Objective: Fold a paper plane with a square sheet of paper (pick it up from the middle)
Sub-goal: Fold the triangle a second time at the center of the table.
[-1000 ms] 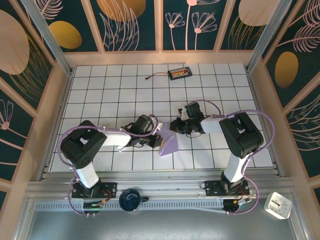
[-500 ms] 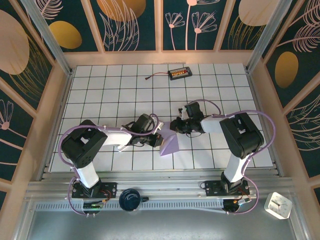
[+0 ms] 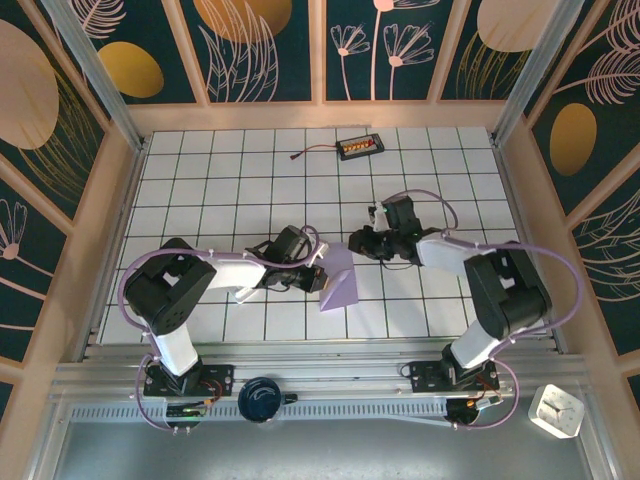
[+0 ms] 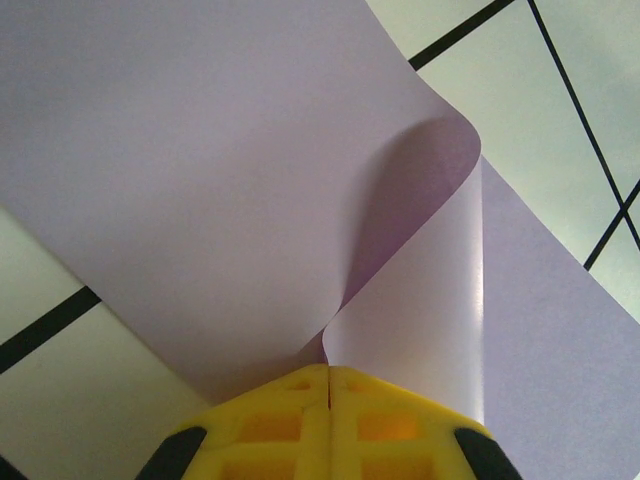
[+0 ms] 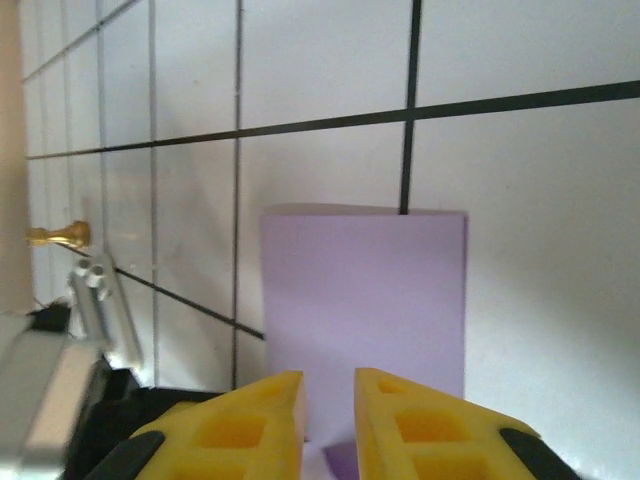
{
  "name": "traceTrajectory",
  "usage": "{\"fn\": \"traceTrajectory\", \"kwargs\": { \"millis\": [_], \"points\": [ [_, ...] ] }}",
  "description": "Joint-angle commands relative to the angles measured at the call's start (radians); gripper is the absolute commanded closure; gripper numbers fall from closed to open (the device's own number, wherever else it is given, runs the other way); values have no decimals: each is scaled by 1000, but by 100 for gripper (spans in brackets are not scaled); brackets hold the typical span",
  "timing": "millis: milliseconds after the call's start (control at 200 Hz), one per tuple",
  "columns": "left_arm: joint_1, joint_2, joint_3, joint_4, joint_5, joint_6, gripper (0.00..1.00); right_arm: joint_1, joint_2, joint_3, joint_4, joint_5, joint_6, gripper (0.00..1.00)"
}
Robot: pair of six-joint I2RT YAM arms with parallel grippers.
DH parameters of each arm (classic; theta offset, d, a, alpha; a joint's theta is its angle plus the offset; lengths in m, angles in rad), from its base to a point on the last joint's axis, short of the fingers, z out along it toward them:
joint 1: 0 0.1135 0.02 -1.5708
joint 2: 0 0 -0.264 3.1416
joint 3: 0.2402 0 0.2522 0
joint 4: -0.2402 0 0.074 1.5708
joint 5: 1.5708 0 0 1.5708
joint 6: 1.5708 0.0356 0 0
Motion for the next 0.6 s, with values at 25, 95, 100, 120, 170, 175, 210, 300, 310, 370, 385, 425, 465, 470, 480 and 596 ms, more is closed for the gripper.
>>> {"fn": "traceTrajectory", "kwargs": {
  "millis": [25,95,100,120,170,175,210,300,310,370,385,425,465,470,480,596],
  "points": [
    [7,68,-18,-127,-107,17,100,29,-110,-76,-4,2,75,84],
    [7,72,-15,-129,-107,16,100,66,-153,-121,16,5,124,87],
    [7,72,-15,-130,-107,15,100,68,-155,-125,18,5,128,87],
    [6,74,-14,-130,-108,16,100,83,-165,-137,26,4,142,88],
    [7,76,-12,-130,-107,15,100,115,-183,-162,51,3,174,90],
    [7,76,-13,-130,-107,16,100,121,-184,-165,53,3,177,90],
    [6,78,-12,-130,-107,16,100,151,-192,-183,75,5,200,91],
    [7,83,-9,-131,-109,17,100,220,-194,-228,152,0,267,95],
    [7,83,-9,-132,-110,17,100,225,-193,-232,162,-1,273,95],
    [7,86,-10,-132,-110,16,100,263,-183,-247,205,-1,301,97],
    [6,86,-8,-134,-110,16,100,268,-178,-248,214,0,306,97],
    [7,88,-7,-135,-110,16,100,292,-166,-251,237,1,318,98],
    [7,87,-7,-135,-109,15,100,313,-153,-252,254,6,326,98],
    [7,87,-7,-135,-109,14,100,316,-152,-251,256,6,327,98],
    [7,88,-7,-135,-108,14,100,321,-148,-251,258,8,327,98],
    [7,90,-6,-139,-112,16,100,360,-105,-255,301,17,349,99]
  ]
}}
